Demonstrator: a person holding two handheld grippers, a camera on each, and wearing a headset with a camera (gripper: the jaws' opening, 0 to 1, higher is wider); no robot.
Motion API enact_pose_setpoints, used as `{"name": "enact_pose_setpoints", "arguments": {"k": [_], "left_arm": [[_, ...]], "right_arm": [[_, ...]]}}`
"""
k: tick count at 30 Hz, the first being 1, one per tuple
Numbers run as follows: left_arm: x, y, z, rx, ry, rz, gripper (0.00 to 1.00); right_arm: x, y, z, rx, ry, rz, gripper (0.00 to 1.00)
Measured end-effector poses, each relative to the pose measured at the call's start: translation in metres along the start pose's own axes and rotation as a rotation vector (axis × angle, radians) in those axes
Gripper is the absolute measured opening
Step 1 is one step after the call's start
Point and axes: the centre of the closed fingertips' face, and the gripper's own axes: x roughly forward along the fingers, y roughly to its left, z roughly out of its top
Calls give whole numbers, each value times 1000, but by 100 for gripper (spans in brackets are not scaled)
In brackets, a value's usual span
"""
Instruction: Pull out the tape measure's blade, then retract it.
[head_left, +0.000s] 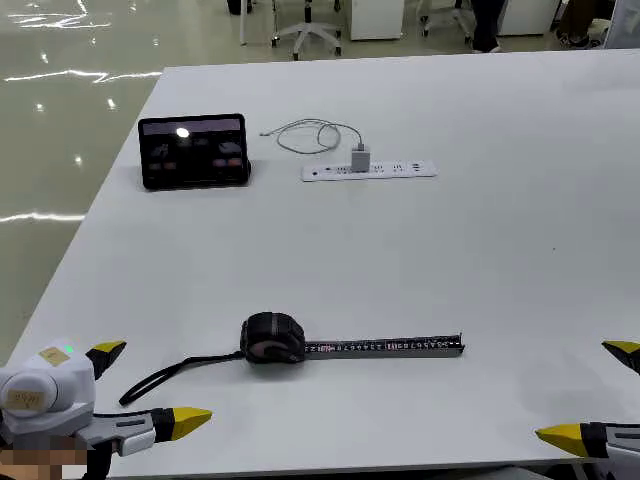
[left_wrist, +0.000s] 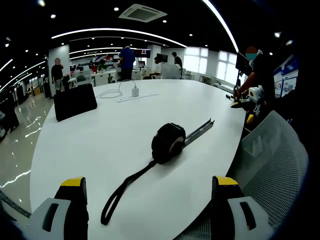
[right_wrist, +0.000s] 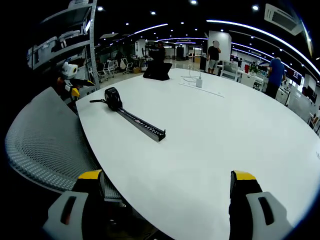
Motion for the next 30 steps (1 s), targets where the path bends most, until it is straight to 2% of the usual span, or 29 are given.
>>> {"name": "enact_pose_setpoints", "arguments": {"k": [5, 10, 13, 21, 25, 30], "left_arm": [[3, 0, 4, -2, -7, 13, 100], [6, -4, 11, 0, -13, 15, 100], [6, -5, 13, 9, -9, 18, 100], [5, -4, 20, 2, -20, 30, 100], [11, -1, 30, 5, -10, 60, 100], [17, 6, 58, -51, -25, 109, 100]], "right_arm": [[-2, 2, -2, -3, 3, 7, 100], [-3, 0, -2, -10, 1, 10, 100], [-2, 1, -4, -43, 23, 16, 100], [0, -3, 6, -41, 5, 17, 100], [3, -3, 11, -73, 18, 33, 100], [6, -5, 27, -107, 22, 50, 100]]}}
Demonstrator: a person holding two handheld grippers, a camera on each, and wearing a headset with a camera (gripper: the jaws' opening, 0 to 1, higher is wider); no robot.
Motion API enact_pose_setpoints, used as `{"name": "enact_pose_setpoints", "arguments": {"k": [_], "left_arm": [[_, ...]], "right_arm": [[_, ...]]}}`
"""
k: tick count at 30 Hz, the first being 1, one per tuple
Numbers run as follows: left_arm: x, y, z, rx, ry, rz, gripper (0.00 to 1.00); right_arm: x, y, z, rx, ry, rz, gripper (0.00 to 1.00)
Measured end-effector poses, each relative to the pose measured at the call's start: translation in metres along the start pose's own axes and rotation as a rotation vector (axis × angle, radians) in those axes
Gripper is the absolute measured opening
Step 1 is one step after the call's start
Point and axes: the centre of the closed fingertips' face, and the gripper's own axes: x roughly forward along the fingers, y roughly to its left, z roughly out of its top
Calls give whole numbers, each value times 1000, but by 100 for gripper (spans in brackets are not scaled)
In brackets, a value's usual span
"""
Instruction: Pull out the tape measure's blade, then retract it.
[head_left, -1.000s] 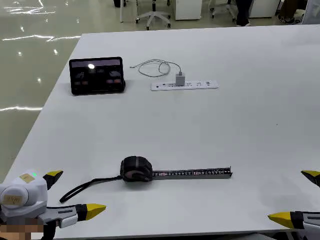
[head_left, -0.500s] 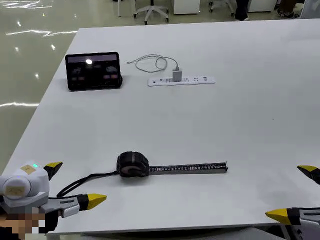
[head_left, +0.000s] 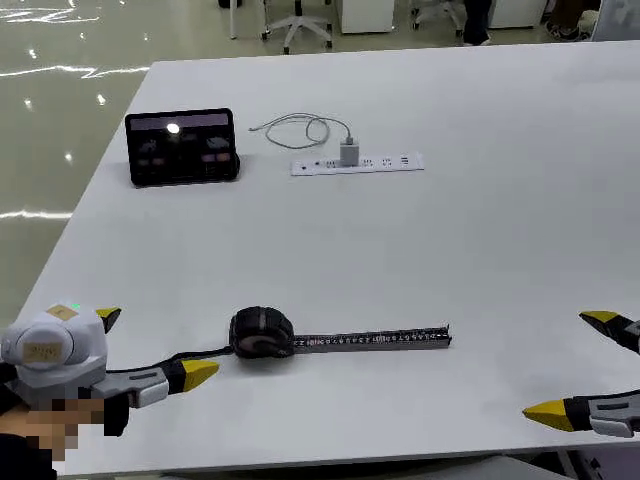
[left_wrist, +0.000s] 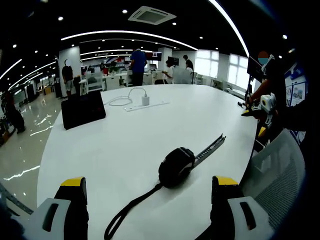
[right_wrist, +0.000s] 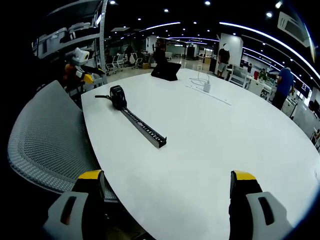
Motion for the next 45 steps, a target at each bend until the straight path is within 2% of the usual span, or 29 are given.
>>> {"name": "enact_pose_setpoints", "arguments": {"k": [4, 6, 8, 10, 11, 15, 17, 18, 22, 24, 26, 29, 30, 33, 34, 35, 36, 40, 42, 45], "left_arm": [[8, -9, 15, -20, -7, 2, 100], [15, -14, 21, -31, -10, 18, 100], [21, -21, 26, -45, -16, 24, 100], [28, -23, 29, -61, -34, 46, 100], [34, -26, 28, -61, -39, 49, 100], [49, -23, 20, -96, -45, 108, 100], [55, -24, 13, -114, -36, 125, 100], [61, -20, 9, -118, -34, 134, 100], [67, -22, -2, -150, -22, 150, 100], [67, -16, -6, -137, -23, 194, 100], [66, -14, -4, -155, -38, 189, 100], [69, -13, -9, -156, -23, 186, 100], [71, -17, -11, -160, -14, 166, 100], [74, -25, -3, -170, -51, 140, 100], [77, -32, -3, -115, -39, 127, 100], [79, -34, -4, -87, -28, 124, 100], [80, -39, -6, -83, -17, 119, 100], [88, -46, -8, -72, -13, 115, 100], [91, -47, -11, -87, -4, 116, 100], [93, -47, -12, -204, -28, 116, 100]], "right_arm": [[6, 0, 7, -31, 20, 31, 100], [10, 1, 10, -45, 29, 49, 100], [14, 2, 15, -57, 30, 64, 100], [17, 2, 18, -72, 37, 75, 100], [20, 2, 19, -84, 41, 81, 100], [28, -2, 23, -95, 54, 95, 100], [32, -2, 24, -101, 60, 103, 100], [34, -2, 25, -106, 63, 108, 100], [42, 0, 28, -125, 73, 124, 100], [46, 0, 30, -128, 74, 132, 100], [51, 2, 29, -133, 83, 140, 100], [58, 4, 29, -144, 92, 147, 100], [59, 5, 29, -146, 98, 151, 100], [65, 8, 31, -158, 108, 163, 100], [68, 9, 32, -165, 112, 171, 100], [70, 10, 33, -173, 118, 177, 100], [72, 10, 34, -182, 123, 181, 100], [81, 10, 39, -213, 142, 204, 100], [85, 10, 41, -232, 149, 218, 100], [96, 9, 45, -276, 166, 237, 100]]}}
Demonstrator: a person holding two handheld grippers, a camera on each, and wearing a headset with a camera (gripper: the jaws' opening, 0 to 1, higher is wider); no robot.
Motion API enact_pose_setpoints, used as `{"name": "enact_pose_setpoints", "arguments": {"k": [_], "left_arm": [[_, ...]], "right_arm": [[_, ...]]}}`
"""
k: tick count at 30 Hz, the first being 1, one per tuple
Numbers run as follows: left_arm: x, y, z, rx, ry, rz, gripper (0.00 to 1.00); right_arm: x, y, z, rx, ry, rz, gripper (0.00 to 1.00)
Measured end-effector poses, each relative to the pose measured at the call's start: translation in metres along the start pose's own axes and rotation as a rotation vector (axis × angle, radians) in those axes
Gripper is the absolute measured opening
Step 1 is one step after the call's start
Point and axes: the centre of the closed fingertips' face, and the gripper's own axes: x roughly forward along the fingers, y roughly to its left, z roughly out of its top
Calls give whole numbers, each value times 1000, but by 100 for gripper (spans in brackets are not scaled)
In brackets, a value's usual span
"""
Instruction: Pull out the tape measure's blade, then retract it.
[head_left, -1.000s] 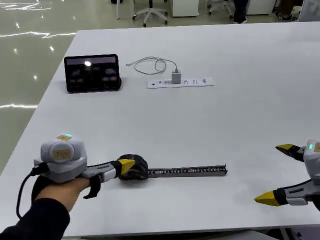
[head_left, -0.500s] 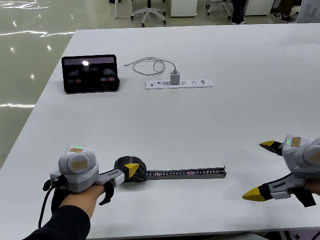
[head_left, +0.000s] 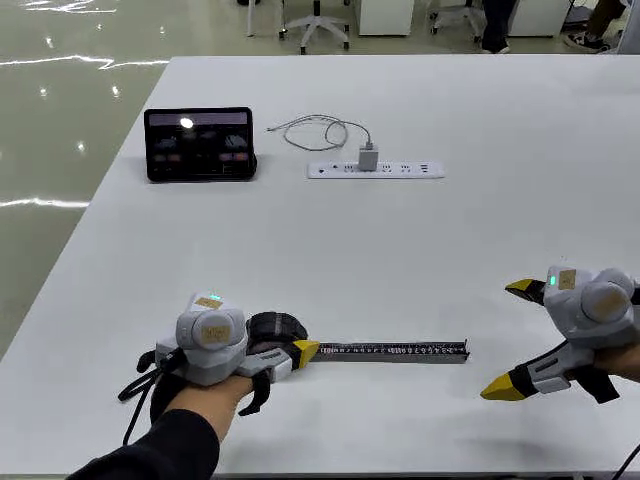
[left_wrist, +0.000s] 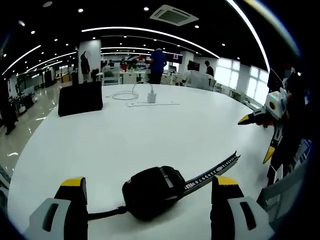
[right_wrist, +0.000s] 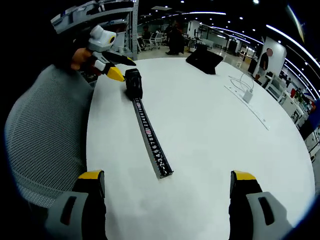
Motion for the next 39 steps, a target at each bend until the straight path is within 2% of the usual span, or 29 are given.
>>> {"name": "enact_pose_setpoints", "arguments": {"k": [1, 5, 12, 15, 17, 18, 20, 22, 24, 29, 32, 35, 39], "left_arm": [[-1, 1, 1, 19, 0, 6, 100], [-1, 1, 2, 22, -10, 12, 100], [2, -3, -1, 69, 1, 4, 100], [3, -3, -2, 61, -2, 3, 100], [3, -3, -2, 65, -4, 2, 100], [3, -3, -1, 71, -7, 3, 100], [4, -3, -1, 69, -5, 1, 100], [4, -4, -3, 66, 0, 0, 100], [6, -3, -4, 59, 4, -2, 100], [6, -2, -5, 50, 9, 1, 100], [7, -3, -6, 54, 11, -2, 100], [8, -3, -9, 44, 24, 3, 100], [8, -2, -8, 41, 20, 8, 100]], "right_arm": [[2, -1, 1, -7, 5, 9, 100], [15, -3, 6, -55, 33, 48, 100], [32, -3, 0, -142, 120, 122, 98], [39, -1, -4, -180, 144, 160, 87], [42, 5, -13, -205, 189, 203, 89], [44, 5, -18, -246, 210, 214, 87], [48, 5, -29, -272, 239, 236, 79], [50, 6, -29, -266, 235, 237, 72], [49, 6, -32, -311, 254, 247, 64], [49, 4, -31, -291, 251, 252, 50], [48, 2, -30, -270, 252, 252, 45], [47, 4, -29, -216, 246, 268, 40], [48, 1, -30, -218, 248, 269, 30]]}}
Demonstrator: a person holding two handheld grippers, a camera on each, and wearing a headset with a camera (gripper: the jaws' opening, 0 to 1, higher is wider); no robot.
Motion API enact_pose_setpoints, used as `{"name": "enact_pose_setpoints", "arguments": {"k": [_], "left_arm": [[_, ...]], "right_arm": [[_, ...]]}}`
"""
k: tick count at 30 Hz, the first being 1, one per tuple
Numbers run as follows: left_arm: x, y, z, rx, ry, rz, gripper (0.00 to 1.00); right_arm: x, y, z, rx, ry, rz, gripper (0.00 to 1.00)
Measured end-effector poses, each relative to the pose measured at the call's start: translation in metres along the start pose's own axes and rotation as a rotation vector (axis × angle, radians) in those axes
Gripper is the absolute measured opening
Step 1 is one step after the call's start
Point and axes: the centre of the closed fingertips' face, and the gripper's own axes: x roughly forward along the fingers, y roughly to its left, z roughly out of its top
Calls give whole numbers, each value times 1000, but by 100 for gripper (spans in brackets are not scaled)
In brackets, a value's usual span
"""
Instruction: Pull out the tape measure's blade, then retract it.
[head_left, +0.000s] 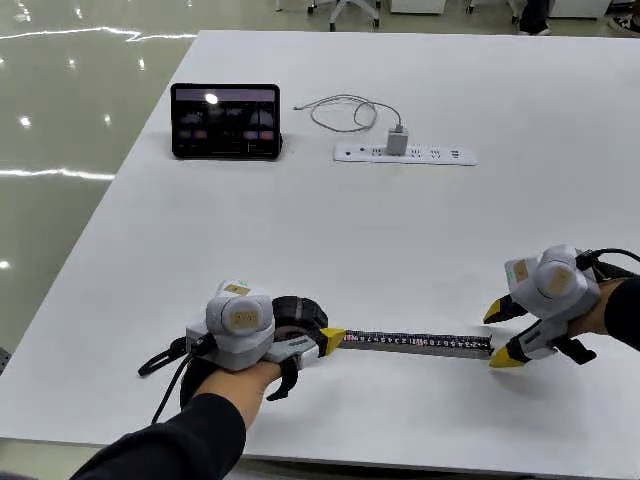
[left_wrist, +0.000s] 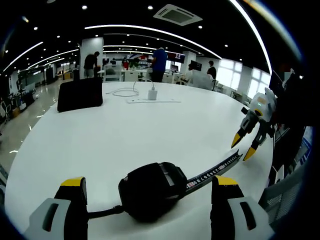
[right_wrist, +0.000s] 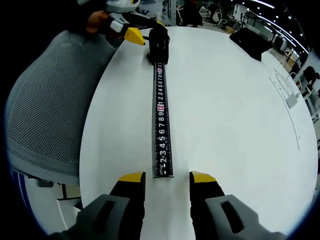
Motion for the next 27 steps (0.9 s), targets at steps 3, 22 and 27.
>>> {"name": "enact_pose_setpoints", "arguments": {"k": [3, 22, 27], "left_arm": [[0, -1, 0, 5, 2, -2, 100], [-1, 1, 0, 11, -3, 6, 100], [1, -1, -3, 19, 6, -2, 100]], "right_arm": [[2, 3, 0, 8, 11, 14, 29], [7, 8, 1, 4, 17, 37, 12], [7, 7, 1, -18, 30, 39, 11]]}}
